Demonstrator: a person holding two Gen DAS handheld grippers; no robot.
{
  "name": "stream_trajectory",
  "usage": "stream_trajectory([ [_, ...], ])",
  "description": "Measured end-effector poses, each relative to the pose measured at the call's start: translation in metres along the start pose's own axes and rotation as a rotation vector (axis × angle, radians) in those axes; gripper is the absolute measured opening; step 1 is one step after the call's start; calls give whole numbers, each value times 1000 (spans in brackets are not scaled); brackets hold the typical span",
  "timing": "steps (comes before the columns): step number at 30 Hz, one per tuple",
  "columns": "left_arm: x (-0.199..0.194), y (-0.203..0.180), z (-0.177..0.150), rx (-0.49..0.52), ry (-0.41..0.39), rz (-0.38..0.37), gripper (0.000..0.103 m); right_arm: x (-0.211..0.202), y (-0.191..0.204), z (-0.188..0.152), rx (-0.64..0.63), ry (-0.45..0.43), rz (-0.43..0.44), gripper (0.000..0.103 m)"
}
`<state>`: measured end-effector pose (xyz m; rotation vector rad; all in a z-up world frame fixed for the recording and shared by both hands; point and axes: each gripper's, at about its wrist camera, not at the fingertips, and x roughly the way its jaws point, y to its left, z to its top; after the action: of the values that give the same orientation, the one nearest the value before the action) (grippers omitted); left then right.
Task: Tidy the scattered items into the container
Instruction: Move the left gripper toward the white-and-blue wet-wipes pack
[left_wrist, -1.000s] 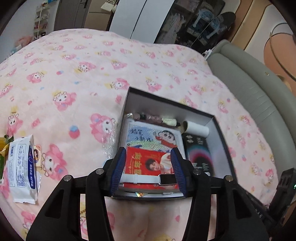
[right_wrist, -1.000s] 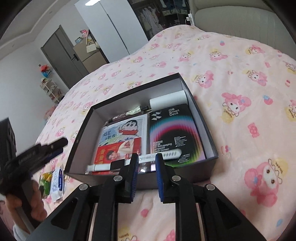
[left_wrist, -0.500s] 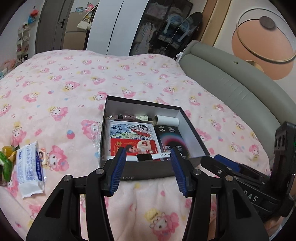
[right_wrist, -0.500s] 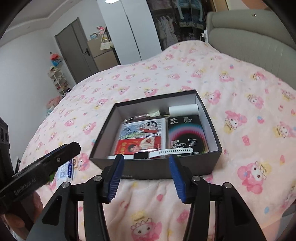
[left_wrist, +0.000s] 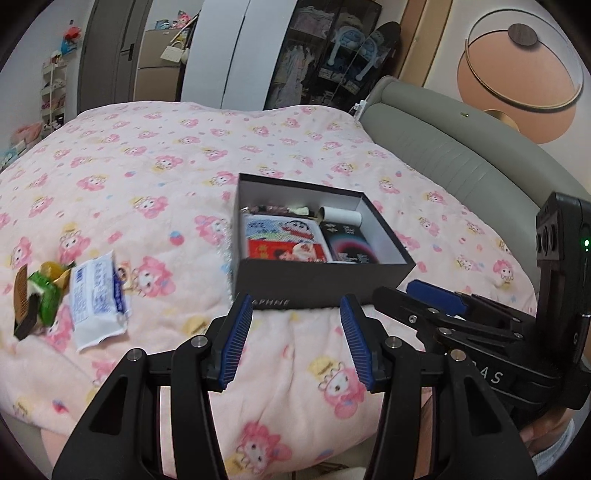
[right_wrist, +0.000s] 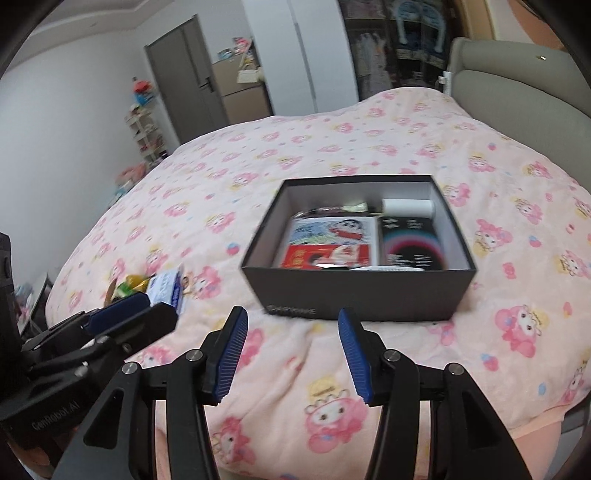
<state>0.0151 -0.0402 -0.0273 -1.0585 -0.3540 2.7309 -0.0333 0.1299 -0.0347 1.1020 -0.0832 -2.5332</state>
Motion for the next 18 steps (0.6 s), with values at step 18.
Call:
stream_trajectory([
  [18,-54,114,-41,-242,-59,145,51,51,125,-11,-239,87,223,47],
])
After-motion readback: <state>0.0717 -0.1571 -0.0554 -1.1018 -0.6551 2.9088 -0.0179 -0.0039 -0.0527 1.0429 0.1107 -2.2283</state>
